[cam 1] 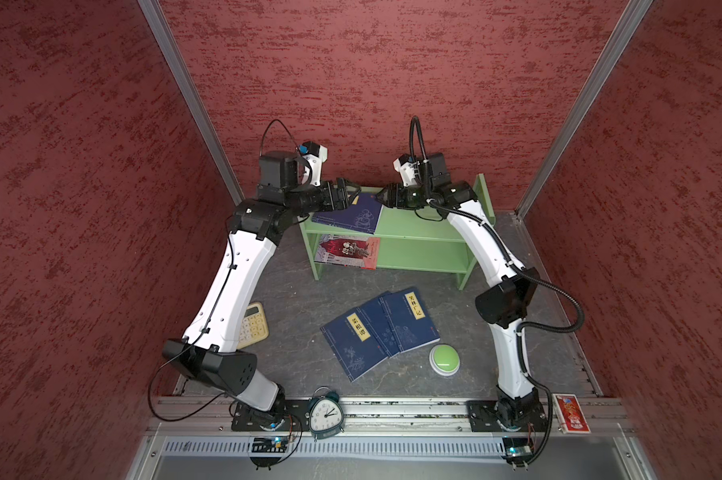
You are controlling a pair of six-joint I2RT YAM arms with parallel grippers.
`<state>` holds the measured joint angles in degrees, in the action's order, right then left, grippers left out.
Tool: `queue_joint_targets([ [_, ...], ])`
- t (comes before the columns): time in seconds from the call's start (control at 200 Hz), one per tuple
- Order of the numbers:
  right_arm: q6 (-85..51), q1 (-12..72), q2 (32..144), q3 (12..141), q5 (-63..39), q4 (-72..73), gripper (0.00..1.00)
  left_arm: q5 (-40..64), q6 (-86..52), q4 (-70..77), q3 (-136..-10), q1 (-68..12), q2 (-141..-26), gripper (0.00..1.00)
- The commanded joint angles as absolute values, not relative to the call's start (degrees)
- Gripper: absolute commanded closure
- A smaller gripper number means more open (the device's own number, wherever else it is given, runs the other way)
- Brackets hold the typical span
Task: Stacking books/files
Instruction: Move the book to the bookshelf, then rotate the book on the bookshelf.
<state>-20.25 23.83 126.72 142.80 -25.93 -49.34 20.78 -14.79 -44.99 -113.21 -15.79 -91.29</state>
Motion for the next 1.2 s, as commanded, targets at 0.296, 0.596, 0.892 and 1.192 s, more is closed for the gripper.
queue_joint_targets([
  [0.296, -22.3, 23.8, 116.9, 136.5, -24.8, -52.5, 0.36, -7.8, -7.7, -60.9, -134.7, -21.3, -108.3, 0.01],
  [0.596, -23.0, 23.8, 114.7, 133.1, -25.7, -55.0, 0.36, -14.3, -10.7, -59.3, -136.7, -21.9, -111.5, 0.00],
  [0.892, -22.0, 23.8, 112.2, 129.7, -24.7, -56.1, 0.36, -19.8, -10.7, -61.3, -138.4, -22.9, -115.1, 0.01],
  [1.192, -21.7, 23.8, 109.9, 126.9, -23.7, -55.6, 0.35, -19.1, -13.0, -62.3, -138.9, -22.3, -117.0, 0.01],
])
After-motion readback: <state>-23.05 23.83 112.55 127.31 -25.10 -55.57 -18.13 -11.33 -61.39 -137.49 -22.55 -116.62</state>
